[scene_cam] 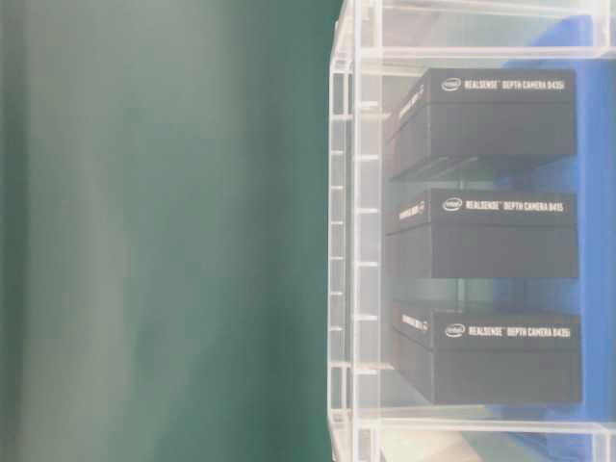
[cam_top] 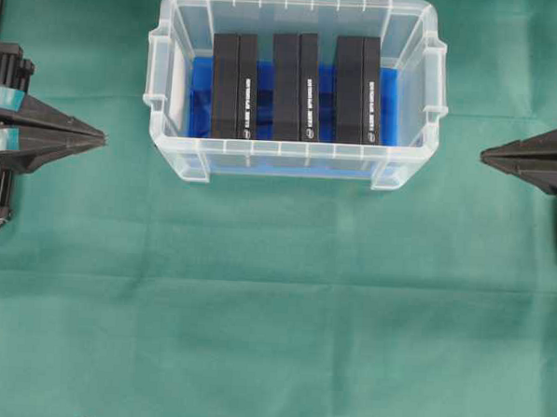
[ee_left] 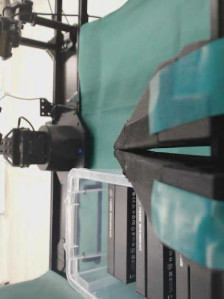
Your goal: Take out the box from the case.
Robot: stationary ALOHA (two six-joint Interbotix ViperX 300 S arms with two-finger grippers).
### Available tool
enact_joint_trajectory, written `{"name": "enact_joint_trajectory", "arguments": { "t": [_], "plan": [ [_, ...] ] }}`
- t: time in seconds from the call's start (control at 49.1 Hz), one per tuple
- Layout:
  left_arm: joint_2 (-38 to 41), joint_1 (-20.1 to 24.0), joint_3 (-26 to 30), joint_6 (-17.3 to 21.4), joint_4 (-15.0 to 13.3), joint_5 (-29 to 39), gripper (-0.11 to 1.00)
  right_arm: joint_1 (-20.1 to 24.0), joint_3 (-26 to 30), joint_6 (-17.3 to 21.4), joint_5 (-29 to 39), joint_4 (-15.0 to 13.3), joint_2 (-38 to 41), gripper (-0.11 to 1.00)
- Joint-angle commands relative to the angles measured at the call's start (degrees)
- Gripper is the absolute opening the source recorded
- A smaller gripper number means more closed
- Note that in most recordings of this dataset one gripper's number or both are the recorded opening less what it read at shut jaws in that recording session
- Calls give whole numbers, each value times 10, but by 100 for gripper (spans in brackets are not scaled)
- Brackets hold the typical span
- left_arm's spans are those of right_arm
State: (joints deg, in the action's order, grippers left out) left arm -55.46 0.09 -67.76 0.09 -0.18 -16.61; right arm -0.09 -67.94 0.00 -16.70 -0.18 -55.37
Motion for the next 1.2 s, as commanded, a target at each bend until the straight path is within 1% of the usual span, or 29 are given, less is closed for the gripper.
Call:
{"name": "enact_joint_trajectory", "arguments": {
  "t": [0.0, 0.244, 0.488, 0.611, 0.794, 0.936, 1.058, 1.18],
  "plan": [
    [3, -5, 21, -3, 21, -3, 1, 2, 18, 2, -3, 1, 4, 3],
    [-4, -7, 30, -10, 21, 28, 1, 2, 48, 6, 59, 1, 5, 3],
    [-14, -7, 46, -25, 21, 40, 1, 2, 74, 8, 86, 3, 3, 3],
    [-24, -7, 81, -25, 20, 70, 1, 2, 109, 8, 116, 3, 4, 3],
    [-27, -7, 151, -25, 21, 152, 1, 2, 173, 9, 163, 4, 4, 3],
    [-21, -7, 203, -25, 21, 203, 1, 2, 222, 9, 201, 4, 9, 3],
    [-12, -7, 231, -25, 21, 236, 1, 2, 249, 9, 234, 4, 17, 3],
    [-4, -7, 243, -25, 21, 256, 1, 3, 254, 9, 260, 4, 27, 3]
  ]
}}
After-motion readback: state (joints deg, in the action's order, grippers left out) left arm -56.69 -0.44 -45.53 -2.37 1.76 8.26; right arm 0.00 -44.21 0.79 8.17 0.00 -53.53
